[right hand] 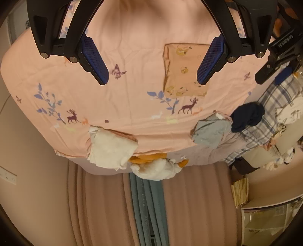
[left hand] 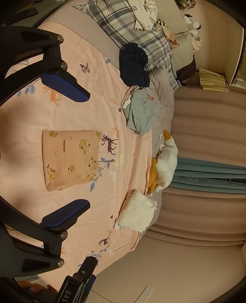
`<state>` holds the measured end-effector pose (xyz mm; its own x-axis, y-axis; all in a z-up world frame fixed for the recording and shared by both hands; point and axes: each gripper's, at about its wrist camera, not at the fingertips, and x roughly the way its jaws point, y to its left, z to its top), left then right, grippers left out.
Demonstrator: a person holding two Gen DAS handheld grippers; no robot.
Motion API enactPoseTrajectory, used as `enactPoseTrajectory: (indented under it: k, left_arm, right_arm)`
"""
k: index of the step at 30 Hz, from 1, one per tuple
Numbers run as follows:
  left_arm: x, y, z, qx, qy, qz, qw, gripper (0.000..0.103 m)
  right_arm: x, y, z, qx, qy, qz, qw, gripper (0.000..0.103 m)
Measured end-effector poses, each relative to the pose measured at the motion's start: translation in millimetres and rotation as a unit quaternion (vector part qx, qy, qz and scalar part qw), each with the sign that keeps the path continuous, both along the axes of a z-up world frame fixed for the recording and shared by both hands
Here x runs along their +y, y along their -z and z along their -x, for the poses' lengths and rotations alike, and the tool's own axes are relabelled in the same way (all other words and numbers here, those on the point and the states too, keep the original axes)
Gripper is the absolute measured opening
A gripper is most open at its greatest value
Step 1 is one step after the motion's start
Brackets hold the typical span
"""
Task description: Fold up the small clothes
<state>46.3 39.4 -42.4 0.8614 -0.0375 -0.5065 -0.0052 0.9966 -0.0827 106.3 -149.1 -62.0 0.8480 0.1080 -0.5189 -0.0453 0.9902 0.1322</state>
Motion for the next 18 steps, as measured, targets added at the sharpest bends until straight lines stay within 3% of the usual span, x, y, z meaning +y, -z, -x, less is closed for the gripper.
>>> enactPoseTrajectory:
  k: [18]
  left_arm:
    - [-2.1,-2.0,1.5,0.002,-0.011,-0.007,0.9999,0.103]
  right_arm:
    - [3.7,3.2,-3.3,0.02,-0.026,0.004,0.999,0.094]
